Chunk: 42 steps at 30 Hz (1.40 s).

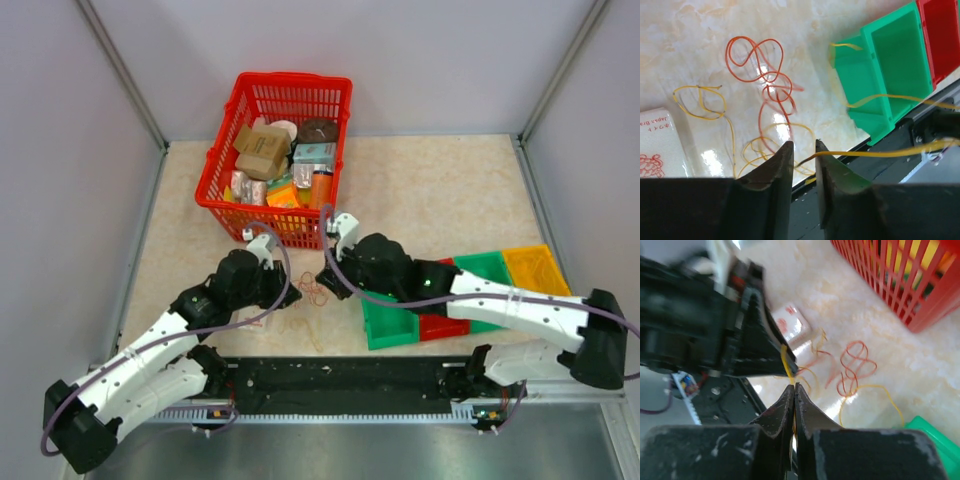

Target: Untangle the cables

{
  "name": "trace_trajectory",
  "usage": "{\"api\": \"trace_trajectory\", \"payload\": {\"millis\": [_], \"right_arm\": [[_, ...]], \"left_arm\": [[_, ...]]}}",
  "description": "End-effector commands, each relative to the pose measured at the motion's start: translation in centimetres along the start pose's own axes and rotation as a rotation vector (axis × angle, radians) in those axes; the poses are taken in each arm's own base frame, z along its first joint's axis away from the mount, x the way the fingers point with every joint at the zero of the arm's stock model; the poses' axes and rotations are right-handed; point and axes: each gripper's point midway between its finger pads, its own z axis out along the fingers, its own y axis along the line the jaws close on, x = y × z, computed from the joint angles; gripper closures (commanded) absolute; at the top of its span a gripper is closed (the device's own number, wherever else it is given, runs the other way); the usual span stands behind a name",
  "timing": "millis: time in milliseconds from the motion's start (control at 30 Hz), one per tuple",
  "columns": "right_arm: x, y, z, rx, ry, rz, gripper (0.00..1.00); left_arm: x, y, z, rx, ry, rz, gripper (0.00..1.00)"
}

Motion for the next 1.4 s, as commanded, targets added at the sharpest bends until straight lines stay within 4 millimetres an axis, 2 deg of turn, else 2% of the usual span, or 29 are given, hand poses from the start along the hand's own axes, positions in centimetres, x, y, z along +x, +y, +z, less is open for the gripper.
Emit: {"api": "trace_trajectory", "payload": {"millis": [0,100,233,333,400,433,500,600,633,700,733,867,1133,1267,1367], "right_arm": [[-11.6,4.5,-8.1,-0.15,-0.349,0.079,1.0],[-15.2,4.9,-11.9,-0.162,-0.449,0.108,1.0],[-17.6,5.7,-14.1,-0.187,-0.472,0.109,1.0],[-18.4,6.2,-15.0,-0.208,-0.494,0.098,1.0],[-17.8,5.5,-14.4,-0.172,-0.475,0.086,1.0],[-17.0,5.0,-13.6,-0.143,-0.44,0.072,1.0],[-14.2,3.2,-11.3,-0.038,-0.328,0.038,0.99],[-8.4,1.5,-7.6,0.027,-0.138,0.007,0.77],[-6.9,1.3,-6.7,0.031,-0.095,-0.001,0.66],[-3.8,0.1,-4.8,0.064,-0.025,-0.042,0.5],[-2.5,-0.8,-4.1,0.095,0.01,-0.08,0.47],[2.3,-3.2,-1.0,0.167,0.195,-0.233,0.43],[7.4,-5.4,3.0,0.17,0.418,-0.575,0.41],[9.2,-6.0,4.4,0.182,0.505,-0.732,0.4],[10.4,-7.3,5.6,0.222,0.563,-0.795,0.4]], "left_arm": [[-0.7,0.6,0.4,-0.031,-0.037,-0.029,0.6],[-0.3,0.6,0.6,-0.022,-0.03,-0.04,0.44],[-1.3,-0.9,0.0,0.057,-0.086,-0.017,0.36],[-1.4,-1.2,0.2,0.075,-0.084,-0.001,0.34],[-1.2,-1.0,0.6,0.06,-0.056,-0.009,0.44],[-1.0,-0.9,0.5,0.048,-0.038,-0.01,0.51],[-1.1,-0.9,0.0,0.031,-0.032,-0.018,0.59],[-1.2,1.0,-0.9,-0.042,-0.107,-0.043,0.6],[-1.4,1.6,-1.3,-0.058,-0.149,-0.053,0.58],[-1.9,2.9,-2.3,-0.105,-0.236,-0.082,0.53],[-2.0,3.2,-2.8,-0.113,-0.256,-0.093,0.52],[-1.8,3.5,-3.8,-0.11,-0.291,-0.121,0.5],[-1.7,4.4,-4.8,-0.154,-0.303,-0.125,0.48],[-1.9,4.0,-5.5,-0.118,-0.343,-0.132,0.43],[-2.2,3.9,-6.1,-0.105,-0.378,-0.139,0.41]]}}
